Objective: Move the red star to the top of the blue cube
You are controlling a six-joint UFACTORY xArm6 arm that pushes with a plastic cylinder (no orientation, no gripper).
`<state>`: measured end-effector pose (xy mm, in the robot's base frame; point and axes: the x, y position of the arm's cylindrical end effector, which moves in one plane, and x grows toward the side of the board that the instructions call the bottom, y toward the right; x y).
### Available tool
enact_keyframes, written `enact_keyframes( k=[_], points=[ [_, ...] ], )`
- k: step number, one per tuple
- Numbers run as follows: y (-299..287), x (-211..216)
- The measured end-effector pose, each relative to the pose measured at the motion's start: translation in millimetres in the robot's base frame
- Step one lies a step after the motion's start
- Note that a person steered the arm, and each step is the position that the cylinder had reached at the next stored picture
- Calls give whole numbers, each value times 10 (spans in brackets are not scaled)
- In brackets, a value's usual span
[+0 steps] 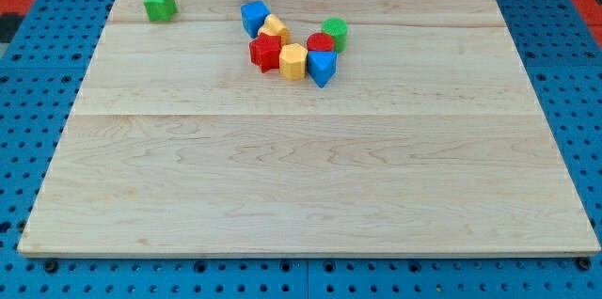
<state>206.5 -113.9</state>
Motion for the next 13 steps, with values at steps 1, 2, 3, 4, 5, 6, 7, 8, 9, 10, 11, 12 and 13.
enact_keyframes(
  k=[1,2,3,4,5,6,7,8,9,10,11,12,13],
  points=[
    [-32,238],
    [590,383],
    [904,766],
    [380,700],
    [-151,1101],
    [300,1792],
    [659,1756],
    [881,1508],
    [769,1055],
    [235,892],
    [95,1173],
    [-316,865],
    [248,697]
  ],
)
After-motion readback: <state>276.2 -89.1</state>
